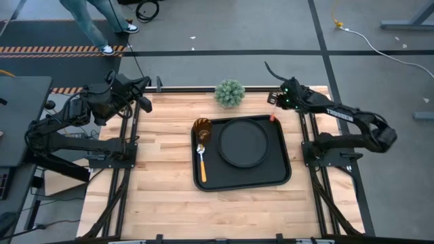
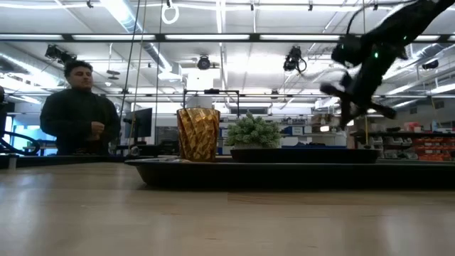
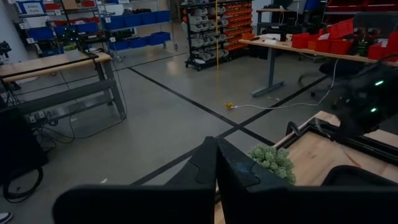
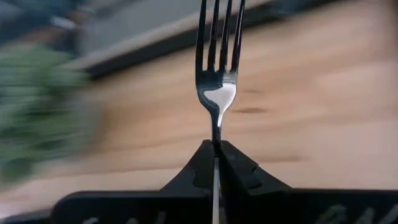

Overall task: Pick and place plate/cup/fork/spoon on tray
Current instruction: Put the orange fork on the black serving tray between the orange spoon and the black plate

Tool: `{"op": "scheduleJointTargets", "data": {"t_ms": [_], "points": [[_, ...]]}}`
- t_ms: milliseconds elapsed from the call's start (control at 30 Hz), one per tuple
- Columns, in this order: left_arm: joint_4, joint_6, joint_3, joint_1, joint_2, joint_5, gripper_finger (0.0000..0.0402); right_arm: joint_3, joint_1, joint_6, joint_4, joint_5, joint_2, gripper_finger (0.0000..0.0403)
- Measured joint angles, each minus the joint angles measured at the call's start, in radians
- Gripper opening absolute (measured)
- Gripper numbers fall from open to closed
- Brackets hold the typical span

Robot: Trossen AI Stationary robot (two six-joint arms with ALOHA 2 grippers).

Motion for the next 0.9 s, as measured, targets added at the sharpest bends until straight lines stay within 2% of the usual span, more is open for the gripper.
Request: {"op": "scheduleJointTargets", "data": {"t_ms": [133,400,700,900], "points": [[0.000,0.000,0.000,0.000,0.000,0.000,0.0009,0.032,0.149,0.068,0.082,0.038,-0.077,0.0012],[0.000,0.000,0.000,0.000,0.000,0.000,0.0009,0.224,0.482,0.171,0.074,0.335,-0.056,0.0011],[0.000,0.000,0.000,0.000,0.000,0.000,0.0009,0.449,0.739,0.219,0.025,0.551,0.016,0.0010],[0.000,0.000,0.000,0.000,0.000,0.000,0.0009,0.520,0.892,0.194,0.038,0.686,0.021,0.0011]]}}
